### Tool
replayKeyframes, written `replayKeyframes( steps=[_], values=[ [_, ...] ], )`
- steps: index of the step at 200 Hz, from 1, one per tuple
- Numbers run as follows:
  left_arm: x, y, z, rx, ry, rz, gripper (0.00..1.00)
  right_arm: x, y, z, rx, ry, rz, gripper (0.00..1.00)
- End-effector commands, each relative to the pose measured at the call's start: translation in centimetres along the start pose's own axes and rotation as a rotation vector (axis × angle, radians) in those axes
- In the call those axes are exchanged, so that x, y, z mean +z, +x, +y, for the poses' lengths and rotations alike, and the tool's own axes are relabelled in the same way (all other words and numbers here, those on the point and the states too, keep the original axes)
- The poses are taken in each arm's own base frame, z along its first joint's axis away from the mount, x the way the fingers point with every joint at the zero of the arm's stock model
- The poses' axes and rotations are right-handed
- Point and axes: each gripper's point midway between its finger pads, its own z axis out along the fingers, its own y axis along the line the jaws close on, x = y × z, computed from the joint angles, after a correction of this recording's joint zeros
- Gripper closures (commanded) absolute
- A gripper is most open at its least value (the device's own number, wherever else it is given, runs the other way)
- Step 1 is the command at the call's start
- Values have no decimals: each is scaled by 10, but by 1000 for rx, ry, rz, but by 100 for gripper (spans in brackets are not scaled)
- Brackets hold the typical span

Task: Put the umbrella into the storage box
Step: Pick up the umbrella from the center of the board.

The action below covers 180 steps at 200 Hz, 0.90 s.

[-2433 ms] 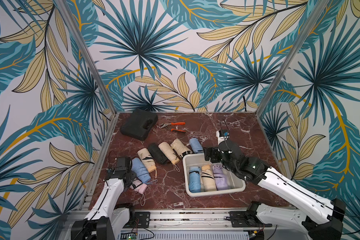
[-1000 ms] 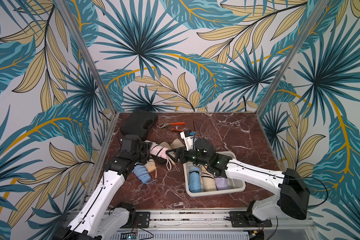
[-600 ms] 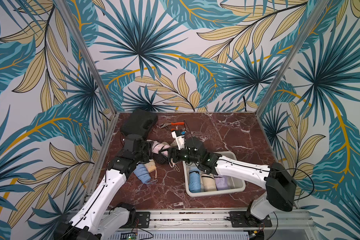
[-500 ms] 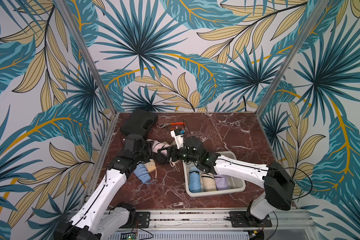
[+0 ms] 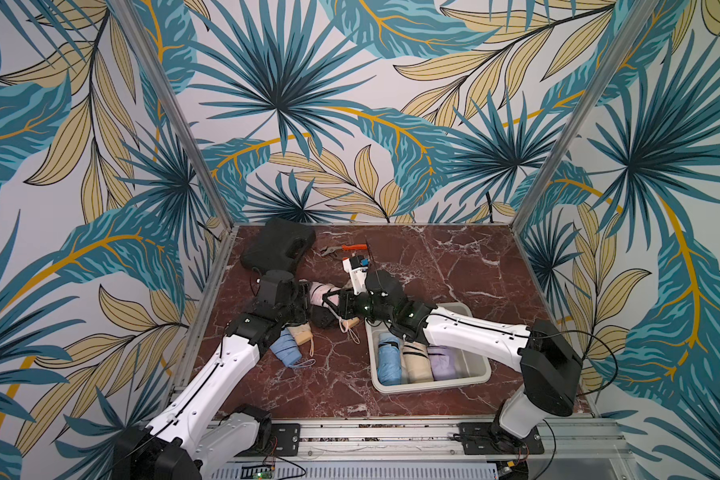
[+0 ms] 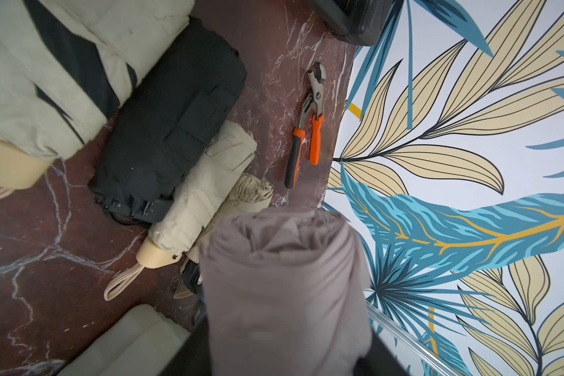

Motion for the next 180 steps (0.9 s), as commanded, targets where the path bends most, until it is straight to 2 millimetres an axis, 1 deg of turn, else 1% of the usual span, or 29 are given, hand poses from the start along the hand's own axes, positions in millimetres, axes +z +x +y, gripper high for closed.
replayKeyframes(
  steps=[1, 7, 13, 27, 35, 43, 53, 66, 87, 90, 101, 116, 123, 127, 135, 149, 167, 180],
  values=[
    [-7, 8, -22, 20, 119, 15, 19, -8, -15, 15, 1, -29, -72, 93],
    [-9, 2, -23, 39, 135, -16, 9, -12, -17, 12, 2, -9, -85, 99],
    [-12, -4, -23, 58, 149, -50, 1, -16, -21, 10, 1, 11, -99, 100],
    [-22, -21, -26, 105, 215, -144, 0, -26, -29, 8, -10, 50, -122, 100],
    [-29, -26, -36, 166, 284, -183, 0, -33, -34, 6, -24, 79, -133, 100],
    [-38, -25, -52, 259, 379, -208, 0, -39, -38, 4, -39, 108, -145, 100],
    [-50, -18, -74, 392, 506, -223, 0, -48, -44, 1, -53, 144, -166, 100],
    [-62, -6, -91, 547, 611, -230, 0, -59, -52, -2, -66, 173, -191, 100],
    [-83, 18, -109, 858, 696, -230, 0, -78, -65, 4, -132, 172, -207, 100],
    [-85, 26, -110, 919, 707, -208, 0, -80, -66, 4, -145, 175, -203, 100],
    [-94, 45, -115, 1106, 743, -178, 0, -90, -71, 5, -195, 193, -190, 100],
    [-100, 70, -113, 1348, 772, -117, 0, -104, -73, 4, -277, 227, -137, 100],
    [-102, 79, -109, 1449, 777, -86, 0, -111, -74, 8, -322, 229, -109, 100],
    [-102, 84, -107, 1504, 779, -66, 0, -115, -68, 5, -346, 247, -64, 100],
    [-103, 93, -101, 1610, 786, -24, 0, -123, -65, 7, -394, 249, -21, 100],
    [-105, 108, -83, 1790, 809, 69, 0, -138, -60, 13, -468, 242, 44, 100],
    [-106, 115, -62, 1959, 819, 145, 0, -158, -47, 18, -561, 221, 148, 100],
    [-112, 125, -47, 2064, 870, 229, 0, -174, -37, 21, -630, 199, 219, 100]
  ],
)
